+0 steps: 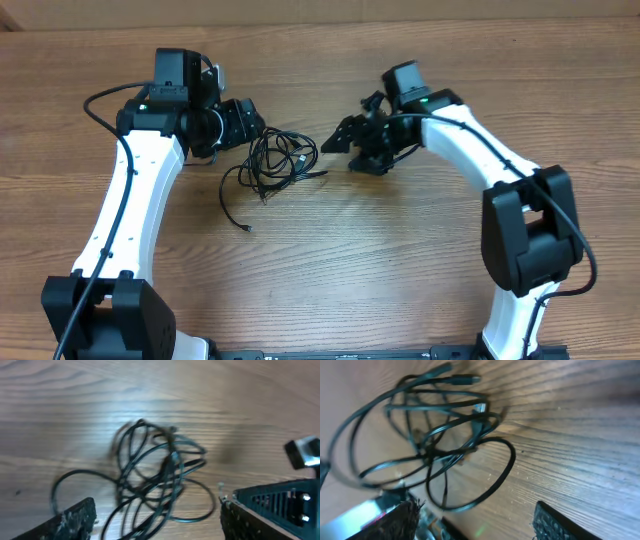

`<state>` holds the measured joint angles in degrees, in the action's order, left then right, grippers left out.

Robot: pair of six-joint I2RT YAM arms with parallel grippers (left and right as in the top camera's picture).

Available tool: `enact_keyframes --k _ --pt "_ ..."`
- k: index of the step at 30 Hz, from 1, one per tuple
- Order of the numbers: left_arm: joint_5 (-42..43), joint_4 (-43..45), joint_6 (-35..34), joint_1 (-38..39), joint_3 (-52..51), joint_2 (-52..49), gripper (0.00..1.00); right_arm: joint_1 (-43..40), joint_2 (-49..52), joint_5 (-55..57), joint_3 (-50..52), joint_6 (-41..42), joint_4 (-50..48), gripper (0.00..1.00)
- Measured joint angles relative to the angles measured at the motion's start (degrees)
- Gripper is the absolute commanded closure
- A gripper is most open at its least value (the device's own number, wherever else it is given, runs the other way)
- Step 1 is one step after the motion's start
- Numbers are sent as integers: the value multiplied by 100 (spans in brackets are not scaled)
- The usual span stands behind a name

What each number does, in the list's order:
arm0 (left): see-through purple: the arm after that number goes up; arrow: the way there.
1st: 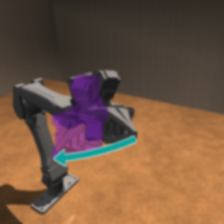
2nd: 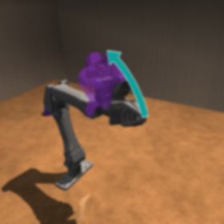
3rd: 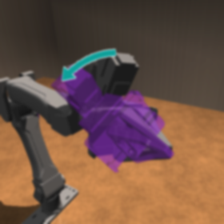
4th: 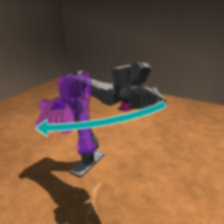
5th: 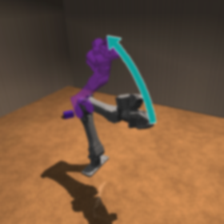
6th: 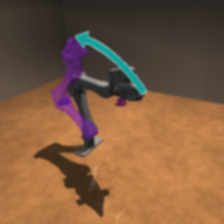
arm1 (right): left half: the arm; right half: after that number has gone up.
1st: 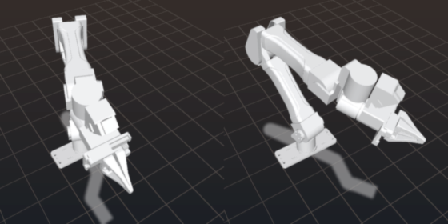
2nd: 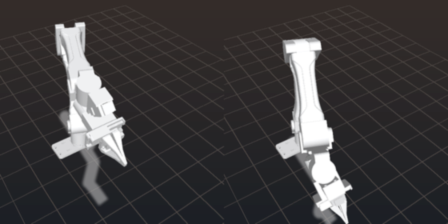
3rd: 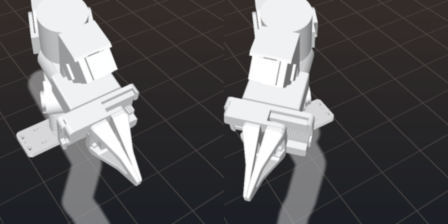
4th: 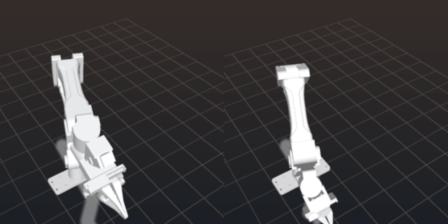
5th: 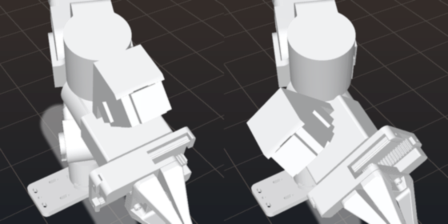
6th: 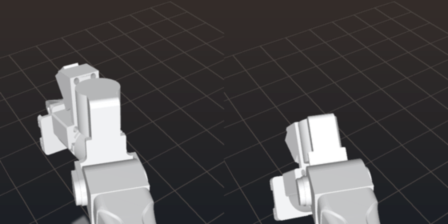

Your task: Untangle cables

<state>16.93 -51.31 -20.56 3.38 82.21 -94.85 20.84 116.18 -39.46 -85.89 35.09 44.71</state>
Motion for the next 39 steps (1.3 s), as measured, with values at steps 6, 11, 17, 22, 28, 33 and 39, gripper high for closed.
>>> enact_keyframes --k 6,11,17,22,28,33,39 --pt "-227 -254 144 205 0 -323 57 306 0 645 4 857 -168 40" --pt "-264 -339 210 546 0 -831 96 529 0 1045 9 1355 -164 56" --pt "-247 -326 459 750 28 -960 96 813 0 1375 205 1700 -369 96" --pt "216 -693 498 564 761 -957 96 824 0 1633 549 1738 -369 96" --pt "1235 -785 638 254 1644 -957 96 654 0 1880 625 1731 -227 96" --pt "2273 -793 909 -4 1775 -957 96 393 0 2258 629 1499 103 96" --pt "1766 -1309 734 -614 1803 -957 96 -256 0 2439 640 1143 505 96"
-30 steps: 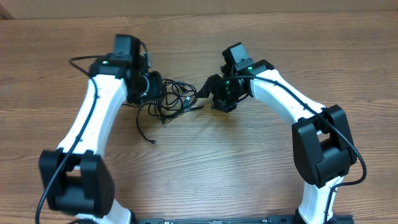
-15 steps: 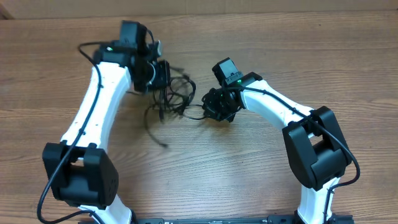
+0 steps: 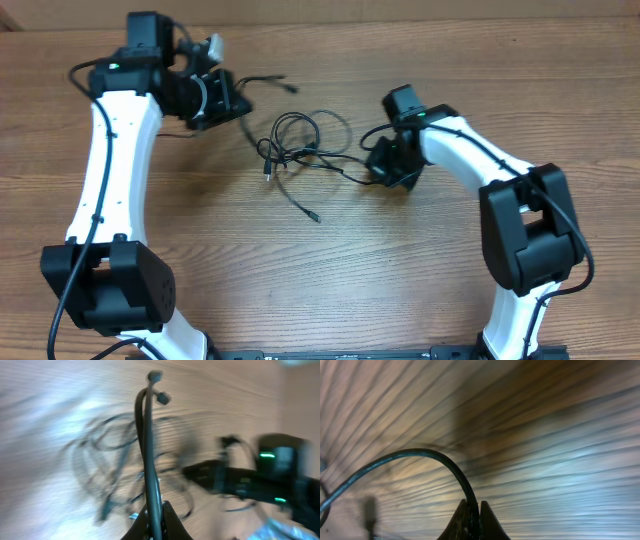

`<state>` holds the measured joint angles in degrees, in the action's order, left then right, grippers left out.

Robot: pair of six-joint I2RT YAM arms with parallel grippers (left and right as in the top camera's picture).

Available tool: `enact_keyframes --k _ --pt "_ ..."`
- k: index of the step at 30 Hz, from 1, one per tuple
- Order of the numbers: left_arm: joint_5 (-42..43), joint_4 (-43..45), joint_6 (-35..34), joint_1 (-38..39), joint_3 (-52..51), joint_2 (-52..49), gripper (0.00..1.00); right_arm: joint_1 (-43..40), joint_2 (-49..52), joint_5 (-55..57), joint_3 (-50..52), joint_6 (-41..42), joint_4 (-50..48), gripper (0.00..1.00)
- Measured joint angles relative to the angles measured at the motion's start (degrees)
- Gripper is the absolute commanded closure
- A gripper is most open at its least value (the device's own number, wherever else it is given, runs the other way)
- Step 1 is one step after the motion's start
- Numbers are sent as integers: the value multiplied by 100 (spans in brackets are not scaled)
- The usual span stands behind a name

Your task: Untangle cables

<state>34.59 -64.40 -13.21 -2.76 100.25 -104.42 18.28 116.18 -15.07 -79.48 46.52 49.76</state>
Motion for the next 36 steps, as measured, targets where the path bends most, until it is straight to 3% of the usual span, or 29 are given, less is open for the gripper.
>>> enact_keyframes --k 6,20,29,36 --pt "-1493 -332 -472 -221 0 0 96 -1036 0 42 2 -155 291 96" --pt "-3827 -358 -1287 -225 -20 0 96 -2562 0 105 2 -181 557 96" --pt "-4116 -146 -1602 -743 -350 0 96 -3381 0 201 2 -181 638 96" --pt "-3458 348 -1609 -1182 -905 0 96 -3589 0 267 4 -280 693 96"
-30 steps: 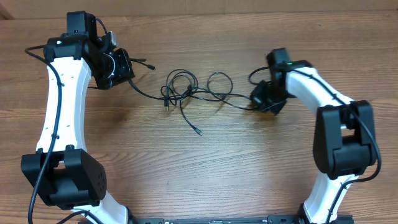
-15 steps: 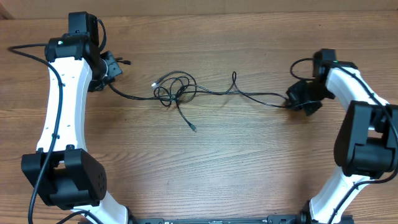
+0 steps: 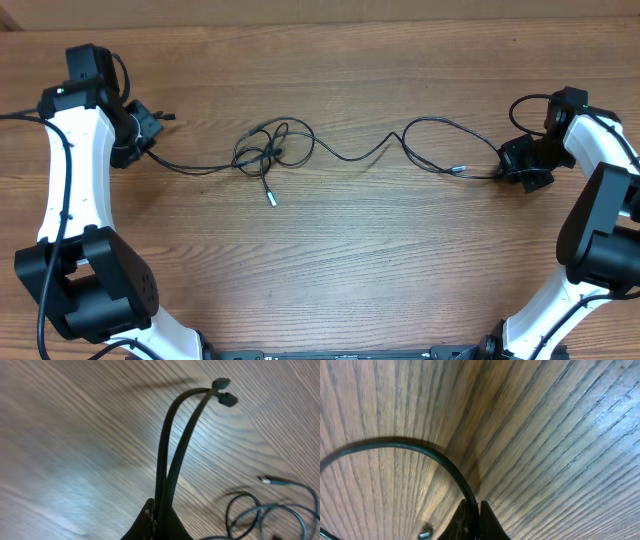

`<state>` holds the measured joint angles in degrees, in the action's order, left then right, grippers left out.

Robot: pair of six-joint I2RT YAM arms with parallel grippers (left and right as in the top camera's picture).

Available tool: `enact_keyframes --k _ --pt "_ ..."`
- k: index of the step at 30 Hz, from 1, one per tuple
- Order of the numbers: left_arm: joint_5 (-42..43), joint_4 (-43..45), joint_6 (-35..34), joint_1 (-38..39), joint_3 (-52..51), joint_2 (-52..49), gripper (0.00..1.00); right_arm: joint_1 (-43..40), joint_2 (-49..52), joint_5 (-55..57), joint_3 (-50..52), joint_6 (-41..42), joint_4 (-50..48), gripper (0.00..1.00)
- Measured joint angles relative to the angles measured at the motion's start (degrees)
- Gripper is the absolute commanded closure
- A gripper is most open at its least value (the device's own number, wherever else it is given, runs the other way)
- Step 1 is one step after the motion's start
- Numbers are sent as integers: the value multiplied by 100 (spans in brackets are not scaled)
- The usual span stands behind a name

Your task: Untangle cables

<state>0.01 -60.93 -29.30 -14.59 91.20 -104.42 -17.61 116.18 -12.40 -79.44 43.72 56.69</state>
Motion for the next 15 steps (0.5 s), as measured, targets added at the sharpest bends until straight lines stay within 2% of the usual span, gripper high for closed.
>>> enact_keyframes --k 2,3,4,6,8,9,12,15 --pt "293 240 103 44 -184 4 96 55 0 7 7 -24 48 96" --pt "426 337 142 85 -280 4 96 87 0 4 7 -26 63 92" --pt "577 409 203 173 -420 4 96 170 0 26 13 -31 90 74" --pt "726 455 249 328 -575 4 96 313 0 42 17 -85 111 51" --pt "835 514 293 568 -728 4 95 455 0 42 17 -177 149 13" --pt "861 527 332 686 -739 4 94 531 0 39 17 -168 195 0" --pt "909 597 404 885 -739 4 85 704 0 39 28 -205 310 0" --pt "929 605 450 953 -739 4 65 881 0 42 28 -245 315 0"
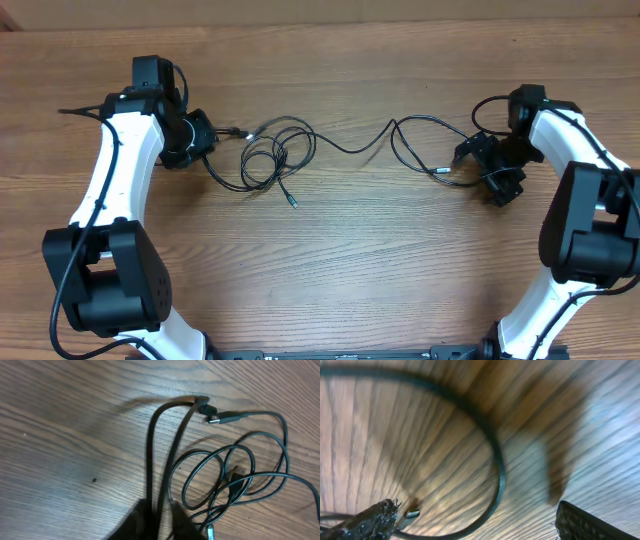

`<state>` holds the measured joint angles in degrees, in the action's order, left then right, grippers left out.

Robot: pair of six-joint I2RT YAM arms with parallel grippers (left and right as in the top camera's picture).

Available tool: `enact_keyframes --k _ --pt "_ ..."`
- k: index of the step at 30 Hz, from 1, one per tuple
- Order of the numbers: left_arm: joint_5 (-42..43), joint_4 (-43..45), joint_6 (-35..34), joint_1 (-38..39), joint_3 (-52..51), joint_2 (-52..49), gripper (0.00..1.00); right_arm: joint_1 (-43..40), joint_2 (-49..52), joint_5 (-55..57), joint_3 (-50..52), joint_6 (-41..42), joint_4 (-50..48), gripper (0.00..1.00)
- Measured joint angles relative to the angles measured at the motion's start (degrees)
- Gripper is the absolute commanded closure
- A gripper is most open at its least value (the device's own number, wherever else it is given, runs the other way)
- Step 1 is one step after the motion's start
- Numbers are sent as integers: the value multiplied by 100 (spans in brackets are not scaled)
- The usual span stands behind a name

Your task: Untangle cables

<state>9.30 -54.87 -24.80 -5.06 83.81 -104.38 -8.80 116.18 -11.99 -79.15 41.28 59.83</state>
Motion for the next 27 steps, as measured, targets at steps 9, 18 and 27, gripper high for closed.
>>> enact_keyframes --k 9,18,27 --pt "26 -232 302 0 0 0 0 704 0 -4 0 11 -256 0" --pt "2 -1115 507 26 1495 0 0 1174 0 -275 7 157 -435 0" --pt "-48 -1473 507 640 1777 81 0 1178 0 -1773 -4 -129 -393 0"
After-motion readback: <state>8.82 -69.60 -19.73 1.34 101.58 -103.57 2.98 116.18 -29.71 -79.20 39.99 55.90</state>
